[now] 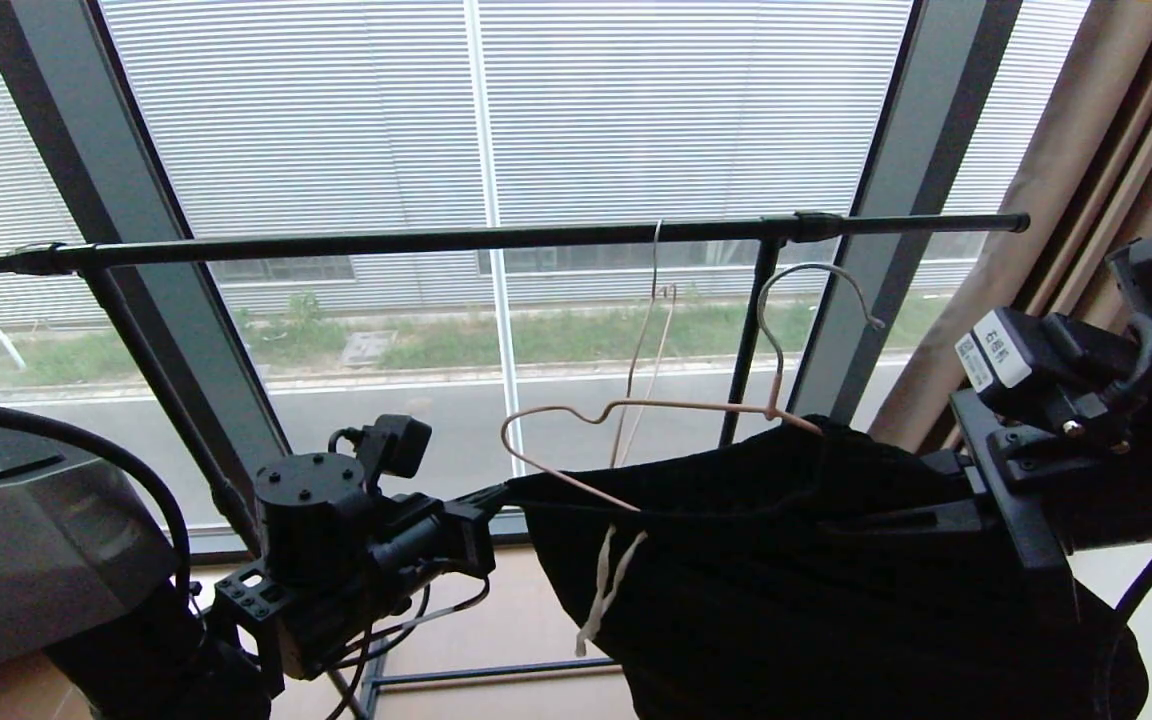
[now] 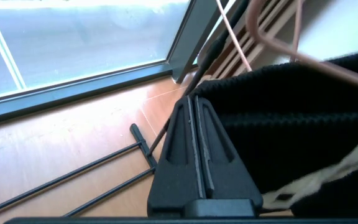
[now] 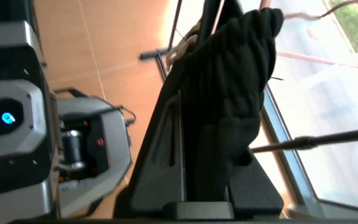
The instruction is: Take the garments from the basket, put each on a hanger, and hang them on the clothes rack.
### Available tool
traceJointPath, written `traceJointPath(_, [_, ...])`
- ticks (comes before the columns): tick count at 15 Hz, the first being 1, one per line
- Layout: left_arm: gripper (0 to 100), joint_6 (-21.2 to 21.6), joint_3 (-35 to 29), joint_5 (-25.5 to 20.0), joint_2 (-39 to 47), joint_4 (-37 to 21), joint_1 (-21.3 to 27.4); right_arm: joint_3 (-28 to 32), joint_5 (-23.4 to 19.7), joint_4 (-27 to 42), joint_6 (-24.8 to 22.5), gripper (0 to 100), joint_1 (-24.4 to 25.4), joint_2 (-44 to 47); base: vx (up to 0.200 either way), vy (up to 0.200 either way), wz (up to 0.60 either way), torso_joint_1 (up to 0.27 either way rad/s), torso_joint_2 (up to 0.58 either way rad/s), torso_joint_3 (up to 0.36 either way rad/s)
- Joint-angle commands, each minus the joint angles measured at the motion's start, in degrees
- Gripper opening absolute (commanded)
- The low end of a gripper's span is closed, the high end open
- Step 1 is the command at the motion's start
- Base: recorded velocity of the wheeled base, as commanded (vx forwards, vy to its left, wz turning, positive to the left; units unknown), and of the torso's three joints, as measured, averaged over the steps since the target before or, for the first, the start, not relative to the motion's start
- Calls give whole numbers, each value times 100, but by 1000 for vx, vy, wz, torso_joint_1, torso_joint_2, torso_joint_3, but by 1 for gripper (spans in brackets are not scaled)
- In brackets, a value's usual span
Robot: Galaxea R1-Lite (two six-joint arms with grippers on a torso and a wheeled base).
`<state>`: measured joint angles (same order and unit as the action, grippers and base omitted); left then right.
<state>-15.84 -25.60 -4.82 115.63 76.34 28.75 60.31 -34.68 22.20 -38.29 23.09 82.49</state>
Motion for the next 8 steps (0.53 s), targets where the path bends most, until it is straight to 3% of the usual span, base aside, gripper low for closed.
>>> traceJointPath(1, [0,-7,-68,-2,74,4,-18,-54,120,-5,-47,0,108,30,0,0,0,0,0,0])
traceJointPath(8, [0,-16,-200,-2,74,4,-159,-247,216,-5,-152,0,214,30,0,0,0,0,0,0])
